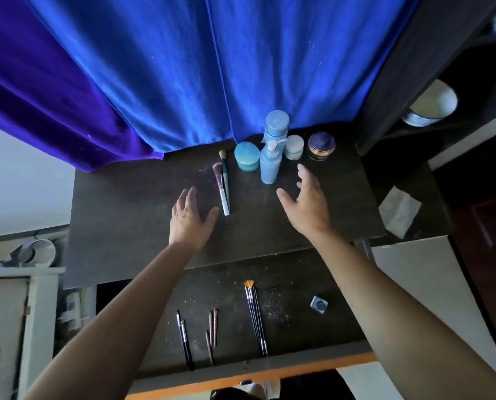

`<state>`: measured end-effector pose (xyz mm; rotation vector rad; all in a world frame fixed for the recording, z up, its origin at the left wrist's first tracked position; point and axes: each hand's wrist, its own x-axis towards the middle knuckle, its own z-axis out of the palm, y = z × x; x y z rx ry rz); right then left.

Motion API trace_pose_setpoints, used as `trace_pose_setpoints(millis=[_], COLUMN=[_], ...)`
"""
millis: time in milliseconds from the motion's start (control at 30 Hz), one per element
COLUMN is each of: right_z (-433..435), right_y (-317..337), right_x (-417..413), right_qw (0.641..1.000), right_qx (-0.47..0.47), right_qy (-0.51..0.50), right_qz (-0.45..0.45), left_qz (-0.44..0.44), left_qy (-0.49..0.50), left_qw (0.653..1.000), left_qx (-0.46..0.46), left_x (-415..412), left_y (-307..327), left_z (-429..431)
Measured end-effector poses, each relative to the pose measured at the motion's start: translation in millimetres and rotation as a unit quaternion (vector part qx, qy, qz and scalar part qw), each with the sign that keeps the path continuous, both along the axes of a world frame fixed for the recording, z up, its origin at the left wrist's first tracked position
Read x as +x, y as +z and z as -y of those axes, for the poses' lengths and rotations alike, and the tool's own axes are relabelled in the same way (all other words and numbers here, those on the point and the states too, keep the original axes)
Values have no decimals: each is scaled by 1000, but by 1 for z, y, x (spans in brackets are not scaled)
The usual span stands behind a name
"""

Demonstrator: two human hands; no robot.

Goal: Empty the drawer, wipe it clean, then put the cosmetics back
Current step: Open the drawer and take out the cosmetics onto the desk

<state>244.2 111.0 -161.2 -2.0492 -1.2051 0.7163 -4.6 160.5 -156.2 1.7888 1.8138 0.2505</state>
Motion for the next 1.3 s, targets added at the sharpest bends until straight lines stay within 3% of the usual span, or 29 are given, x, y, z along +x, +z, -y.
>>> trace_pose_setpoints(millis=[233,500,767,900,1100,1300], right_z=[120,213,229,225,220,213], right_y=[-3,-55,-124,-142,-146,-149], right_x=[-39,-101,-136,-149,-163,-164], right_qw=[999,981,964,959,960,960], right_qx=[-42,-180,-256,-264,-247,-265], right_qy=[7,77,69,69,67,64], right_qz=[23,5,18,75,113,62], left_qz=[38,-9,-35,-58,-31,-17], left_qy=[10,25,192,232,217,179], left_qw=[999,995,970,959,966,976], left_qx=[14,-93,-143,-152,-140,-121], left_x=[-51,-97,-120,-124,-118,-111], left_y=[-10,-65,-131,-146,-150,-156], left_z=[113,207,247,240,232,231])
